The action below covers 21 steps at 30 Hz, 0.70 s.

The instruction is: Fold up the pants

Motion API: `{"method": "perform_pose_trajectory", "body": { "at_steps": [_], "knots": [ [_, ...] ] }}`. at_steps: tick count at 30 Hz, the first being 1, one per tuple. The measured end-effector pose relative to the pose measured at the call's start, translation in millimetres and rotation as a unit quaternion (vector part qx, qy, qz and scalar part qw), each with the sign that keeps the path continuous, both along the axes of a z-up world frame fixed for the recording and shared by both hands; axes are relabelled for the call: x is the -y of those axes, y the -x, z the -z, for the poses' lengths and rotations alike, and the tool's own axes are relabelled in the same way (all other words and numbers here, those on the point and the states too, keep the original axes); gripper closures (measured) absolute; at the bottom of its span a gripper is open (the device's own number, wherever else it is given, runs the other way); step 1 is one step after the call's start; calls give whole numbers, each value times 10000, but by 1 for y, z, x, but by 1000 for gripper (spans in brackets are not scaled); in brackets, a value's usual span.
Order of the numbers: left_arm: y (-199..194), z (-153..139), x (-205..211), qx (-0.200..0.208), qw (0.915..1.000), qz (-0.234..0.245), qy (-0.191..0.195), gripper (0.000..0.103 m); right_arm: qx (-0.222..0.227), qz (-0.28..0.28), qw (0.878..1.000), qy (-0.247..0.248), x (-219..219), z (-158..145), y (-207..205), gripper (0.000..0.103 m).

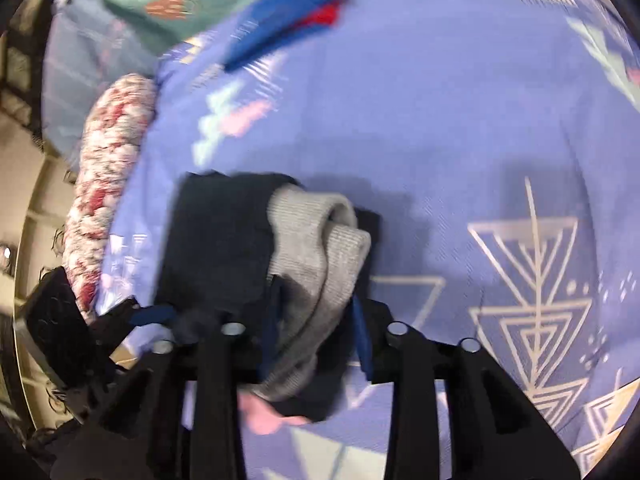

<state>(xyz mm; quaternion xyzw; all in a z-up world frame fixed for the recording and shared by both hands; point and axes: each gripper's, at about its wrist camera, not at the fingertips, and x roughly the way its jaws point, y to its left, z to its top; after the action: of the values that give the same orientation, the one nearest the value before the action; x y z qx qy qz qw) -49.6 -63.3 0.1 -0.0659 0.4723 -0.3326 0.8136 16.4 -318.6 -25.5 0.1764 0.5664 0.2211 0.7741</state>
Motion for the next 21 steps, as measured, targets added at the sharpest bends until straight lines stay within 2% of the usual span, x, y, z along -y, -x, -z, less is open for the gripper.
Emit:
{"method": "perform_pose_trajectory", "body": {
  "at_steps": [3, 5, 7, 9, 11, 12, 14, 15, 16, 18, 19, 21],
  "knots": [
    [9, -15, 2, 200, 9997, 115, -105, 2, 227, 186, 9996, -26, 10, -11, 6, 49],
    [13, -26, -2, 363, 9993, 121, -48, 2, 823, 184, 9964, -66, 9, -48, 17, 49],
    [14, -33, -9, 487, 9988, 57, 82, 2, 1236, -35, 9919, -297, -1, -75, 23, 49],
    [5, -23, -12, 307, 9995, -95, 78, 2, 1518, -359, 9864, -517, -17, -94, 26, 49],
    [-4, -3, -13, 49, 9998, -185, 0, 2, 1469, -614, 9854, -605, -35, -92, 18, 48],
    [-6, 3, -13, 79, 9997, -218, -24, 2, 1368, -635, 9869, -577, -42, -87, 13, 46],
    [-1, 5, -13, 297, 9993, -218, -8, 2, 732, -483, 9961, -124, -51, -47, -7, 45],
    [0, 3, -12, 303, 9994, -172, -8, 2, 401, -407, 9984, -33, -48, -27, -13, 47],
    [3, 2, -11, 316, 9994, -147, -48, 2, 88, -309, 9994, -144, -42, -5, -19, 48],
    [7, -3, -12, 385, 9992, -120, -8, 2, 154, -314, 9991, -229, -38, -12, -17, 48],
    [9, -6, -12, 426, 9991, -75, 30, 2, 251, -345, 9989, -184, -42, -28, -15, 47],
    [12, -8, -12, 445, 9990, 23, 83, 2, 724, -683, 9944, -360, -58, -65, -10, 46]
  ]
}}
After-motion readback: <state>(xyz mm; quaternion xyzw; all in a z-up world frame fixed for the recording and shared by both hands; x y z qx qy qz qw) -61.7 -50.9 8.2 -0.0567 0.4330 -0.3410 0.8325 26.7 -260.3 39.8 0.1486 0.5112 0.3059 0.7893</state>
